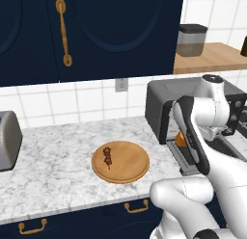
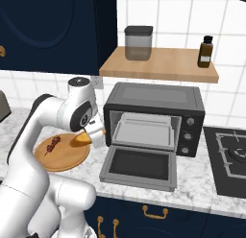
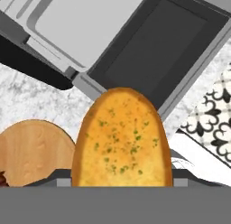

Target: Pick up the kebab skewer and baguette bread, and place them inside the toaster oven. Close the toaster oven door and start by setting the timer.

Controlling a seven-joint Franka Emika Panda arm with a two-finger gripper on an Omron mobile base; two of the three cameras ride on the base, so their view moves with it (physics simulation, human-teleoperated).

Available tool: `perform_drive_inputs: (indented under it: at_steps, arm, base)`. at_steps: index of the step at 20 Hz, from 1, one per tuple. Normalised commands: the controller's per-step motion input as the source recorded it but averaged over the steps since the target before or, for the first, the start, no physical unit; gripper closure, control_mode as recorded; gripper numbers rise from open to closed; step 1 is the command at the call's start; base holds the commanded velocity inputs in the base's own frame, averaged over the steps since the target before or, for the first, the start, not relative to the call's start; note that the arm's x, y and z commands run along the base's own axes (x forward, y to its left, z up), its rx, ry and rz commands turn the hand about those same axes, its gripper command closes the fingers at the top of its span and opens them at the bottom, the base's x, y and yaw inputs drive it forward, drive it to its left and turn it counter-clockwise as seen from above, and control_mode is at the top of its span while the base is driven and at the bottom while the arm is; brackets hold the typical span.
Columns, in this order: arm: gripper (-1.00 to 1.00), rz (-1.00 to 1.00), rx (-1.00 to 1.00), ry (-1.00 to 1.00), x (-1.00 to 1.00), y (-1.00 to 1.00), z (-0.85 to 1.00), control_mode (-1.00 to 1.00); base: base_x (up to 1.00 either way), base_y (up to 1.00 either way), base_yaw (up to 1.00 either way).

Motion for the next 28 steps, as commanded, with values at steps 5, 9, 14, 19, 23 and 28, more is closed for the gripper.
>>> perform_drive_inputs:
  at_steps: [5,9,14,19,23,28]
  arm:
    - [1.00,-0.30,0.04,0.00,-0.01,-0.73,0.41,-1.00]
    - [1.00,-0.31,0.01,0.00,0.00,-0.57,0.28,-1.00]
    - [1.00,-0.31,0.00,0.00,0.00,-0.53,0.25,-1.00]
    - [1.00,-0.30,0.00,0.00,0.06,-0.52,0.16,-1.00]
    - [1.00,-0.21,0.00,-0.10,0.06,-0.12,-0.33,-1.00]
    - [1.00,-0.02,0.08,-0.20,0.02,-0.10,-0.41,-1.00]
  base:
    - [0.00,0.00,0.00]
    - [0.00,0.00,0.00]
    - [0.00,0.00,0.00]
    - [0.00,0.00,0.00]
    - [0.00,0.00,0.00]
    - [0.00,0.00,0.00]
